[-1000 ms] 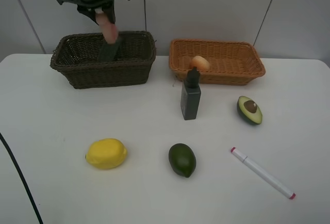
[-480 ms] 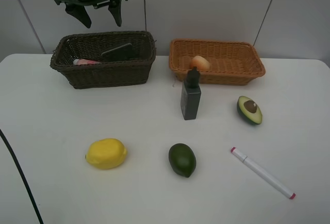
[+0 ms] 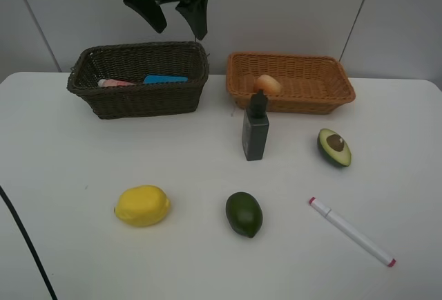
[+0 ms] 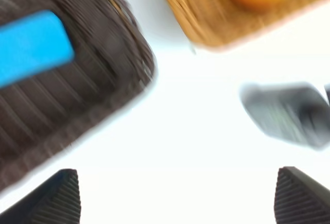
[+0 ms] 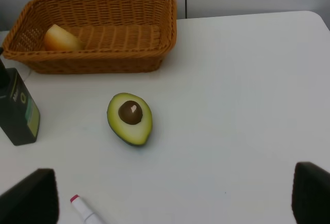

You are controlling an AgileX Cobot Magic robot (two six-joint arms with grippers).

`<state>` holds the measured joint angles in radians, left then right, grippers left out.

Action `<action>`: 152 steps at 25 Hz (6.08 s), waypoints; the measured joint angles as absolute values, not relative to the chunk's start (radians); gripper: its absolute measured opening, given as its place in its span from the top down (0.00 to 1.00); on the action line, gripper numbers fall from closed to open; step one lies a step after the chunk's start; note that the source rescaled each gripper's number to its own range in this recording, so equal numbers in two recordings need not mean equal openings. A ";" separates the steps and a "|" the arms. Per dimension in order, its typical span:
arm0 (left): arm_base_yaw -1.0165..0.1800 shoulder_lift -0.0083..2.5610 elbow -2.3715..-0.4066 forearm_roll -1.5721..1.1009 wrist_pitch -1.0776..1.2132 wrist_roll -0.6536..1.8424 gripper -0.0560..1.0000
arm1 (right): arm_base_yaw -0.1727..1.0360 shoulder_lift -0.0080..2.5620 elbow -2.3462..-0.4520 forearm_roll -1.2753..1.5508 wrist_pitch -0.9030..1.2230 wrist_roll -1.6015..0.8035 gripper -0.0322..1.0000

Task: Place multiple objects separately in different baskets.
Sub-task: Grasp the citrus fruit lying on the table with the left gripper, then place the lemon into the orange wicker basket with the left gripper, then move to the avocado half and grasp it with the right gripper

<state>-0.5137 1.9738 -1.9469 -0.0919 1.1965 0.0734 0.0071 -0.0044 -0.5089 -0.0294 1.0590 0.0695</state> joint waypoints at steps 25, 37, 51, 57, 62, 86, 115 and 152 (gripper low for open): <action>-0.723 1.649 -0.884 0.071 0.764 0.397 0.06 | 0.007 -0.004 -0.509 -0.029 1.059 0.069 0.00; -0.723 1.855 -0.882 0.070 0.580 0.397 0.06 | 0.007 -0.004 -0.509 -0.029 1.059 0.069 0.00; -0.723 1.858 -0.979 0.068 0.748 0.298 0.40 | 0.007 -0.004 -0.509 -0.029 1.059 0.069 0.00; -0.709 1.808 -1.320 0.067 0.951 0.041 0.40 | 0.007 -0.004 -0.509 -0.029 1.059 0.069 0.00; -0.654 1.888 -1.652 0.038 0.863 -0.073 0.40 | 0.007 -0.004 -0.509 -0.029 1.059 0.069 0.00; -0.591 2.599 -2.268 -0.007 0.223 -0.152 0.01 | 0.007 -0.004 -0.509 -0.029 1.059 0.069 0.00; -0.218 1.893 -1.664 0.076 1.195 -0.184 0.00 | 0.014 -0.004 -0.509 -0.029 1.059 0.069 0.00; -0.025 -0.003 -0.510 -0.029 1.073 0.031 0.00 | 0.020 -0.004 -0.509 -0.029 1.059 0.069 0.00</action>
